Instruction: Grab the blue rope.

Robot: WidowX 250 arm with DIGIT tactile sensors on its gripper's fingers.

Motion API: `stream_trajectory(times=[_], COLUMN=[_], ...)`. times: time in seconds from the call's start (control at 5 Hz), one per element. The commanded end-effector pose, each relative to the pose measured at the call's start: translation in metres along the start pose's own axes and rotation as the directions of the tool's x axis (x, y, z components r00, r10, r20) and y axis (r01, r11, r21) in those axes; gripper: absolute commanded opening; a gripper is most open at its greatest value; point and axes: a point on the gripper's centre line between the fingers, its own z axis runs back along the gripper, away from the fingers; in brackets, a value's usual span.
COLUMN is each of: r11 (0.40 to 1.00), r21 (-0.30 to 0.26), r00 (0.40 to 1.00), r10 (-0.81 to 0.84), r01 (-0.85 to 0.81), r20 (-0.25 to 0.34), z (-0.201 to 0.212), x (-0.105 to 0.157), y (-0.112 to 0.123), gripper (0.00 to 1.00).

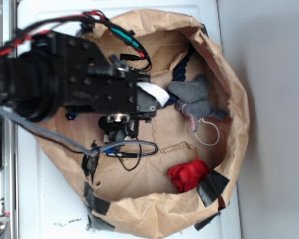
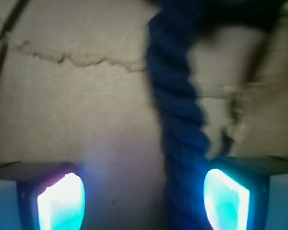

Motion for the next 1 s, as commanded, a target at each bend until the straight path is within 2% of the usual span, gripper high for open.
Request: stream_trajectory(times=[0.0,0.2,0.4,0.8], r11=[1.000,1.000,0.999,0.997], r21=[0.012,0.021,0.007,-0.026], r00=[1.000,1.000,0.999,0.997], r10=[0.012,0.005,0.047,0.071], r01=[-0.012,-0.006,-0.047,-0.070], r20=[0.002,0.026,0.017,0.042], z=[-0.020,-0.015,-0.001,0.017], x=[0.000,0.007,-0.005,-0.013], y=[-0.014,-0.006,-0.016,-0.014], gripper=[0.00,0.00,0.00,0.00])
